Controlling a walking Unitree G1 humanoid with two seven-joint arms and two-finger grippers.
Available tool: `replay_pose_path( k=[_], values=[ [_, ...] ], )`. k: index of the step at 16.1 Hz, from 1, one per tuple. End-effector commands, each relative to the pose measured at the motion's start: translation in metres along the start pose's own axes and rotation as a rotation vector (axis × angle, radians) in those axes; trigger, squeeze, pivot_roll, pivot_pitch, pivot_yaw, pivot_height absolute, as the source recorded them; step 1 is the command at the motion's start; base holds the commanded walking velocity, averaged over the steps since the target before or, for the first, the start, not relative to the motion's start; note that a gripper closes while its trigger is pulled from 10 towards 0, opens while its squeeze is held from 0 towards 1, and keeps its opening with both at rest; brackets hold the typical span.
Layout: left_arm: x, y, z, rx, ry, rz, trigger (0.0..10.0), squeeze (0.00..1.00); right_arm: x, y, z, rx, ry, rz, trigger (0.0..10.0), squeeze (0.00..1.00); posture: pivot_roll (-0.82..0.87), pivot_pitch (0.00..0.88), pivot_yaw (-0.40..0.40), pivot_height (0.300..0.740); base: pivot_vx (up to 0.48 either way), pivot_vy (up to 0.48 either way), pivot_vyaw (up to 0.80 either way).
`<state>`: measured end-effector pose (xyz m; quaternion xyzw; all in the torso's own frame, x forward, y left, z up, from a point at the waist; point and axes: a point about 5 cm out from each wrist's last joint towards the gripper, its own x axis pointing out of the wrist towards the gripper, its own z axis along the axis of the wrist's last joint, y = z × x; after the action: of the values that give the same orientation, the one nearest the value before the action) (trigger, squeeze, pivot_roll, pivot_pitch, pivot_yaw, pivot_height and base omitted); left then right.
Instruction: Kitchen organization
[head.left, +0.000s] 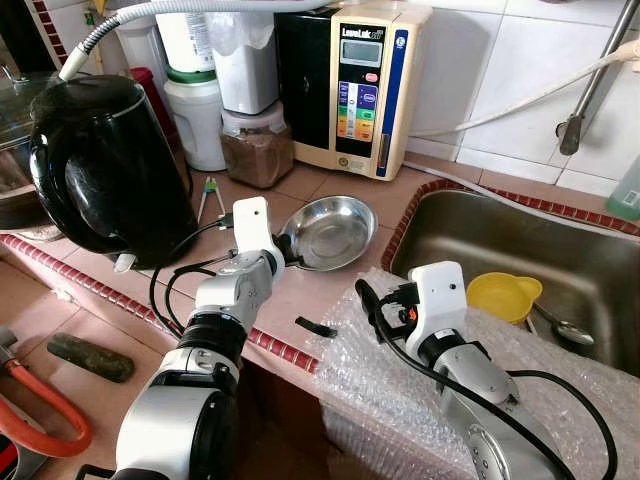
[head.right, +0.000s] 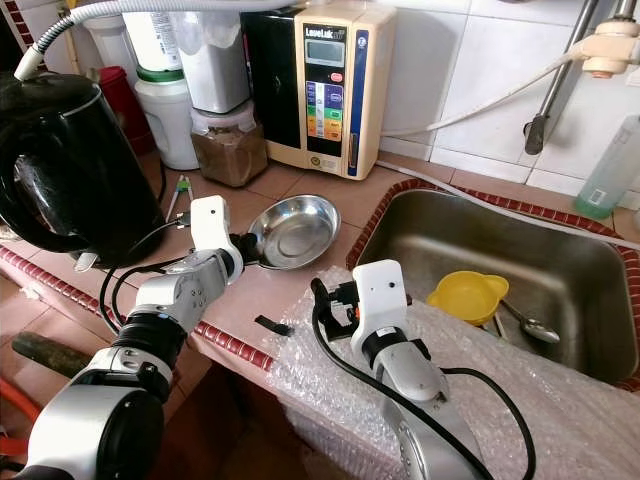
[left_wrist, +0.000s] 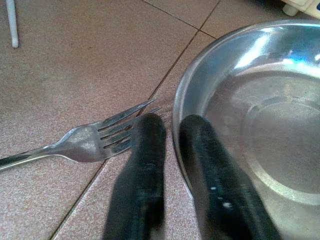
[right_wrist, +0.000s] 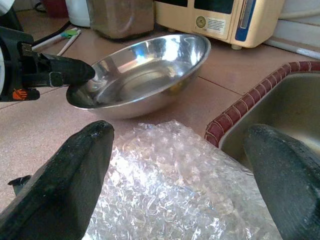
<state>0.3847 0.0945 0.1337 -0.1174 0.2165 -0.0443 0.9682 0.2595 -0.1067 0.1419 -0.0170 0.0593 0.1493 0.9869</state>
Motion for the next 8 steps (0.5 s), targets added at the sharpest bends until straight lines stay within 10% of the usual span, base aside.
replay_pose_path(
  k=[1, 4, 6, 7, 8],
  values=[
    [-0.001, -0.001, 0.001, 0.000, -0.004, 0.003, 0.0, 0.00, 0.002, -0.002, 0.003, -0.003, -0.016, -0.008, 10.0, 1.00, 0.02, 0.000, 0.053, 0.740, 0.000, 0.000, 0.00],
    [-0.002, -0.009, 0.004, -0.013, -0.044, -0.035, 0.4, 0.00, 0.002, -0.003, 0.003, -0.006, -0.015, -0.008, 10.0, 1.00, 0.02, 0.000, 0.051, 0.740, 0.000, 0.000, 0.00],
    [-0.004, -0.014, 0.007, -0.012, -0.074, -0.067, 4.5, 0.00, 0.002, -0.002, 0.003, -0.006, -0.015, -0.008, 10.0, 1.00, 0.02, 0.000, 0.051, 0.740, 0.000, 0.000, 0.00],
    [-0.005, -0.017, 0.008, 0.000, -0.097, -0.077, 10.0, 0.00, 0.002, -0.002, 0.003, -0.006, -0.016, -0.007, 10.0, 1.00, 0.02, 0.000, 0.050, 0.740, 0.000, 0.000, 0.00],
    [-0.005, -0.018, 0.008, -0.006, -0.105, -0.082, 10.0, 0.00, 0.003, -0.003, 0.003, -0.006, -0.016, -0.007, 10.0, 1.00, 0.02, 0.000, 0.050, 0.740, 0.000, 0.000, 0.00]
  ],
)
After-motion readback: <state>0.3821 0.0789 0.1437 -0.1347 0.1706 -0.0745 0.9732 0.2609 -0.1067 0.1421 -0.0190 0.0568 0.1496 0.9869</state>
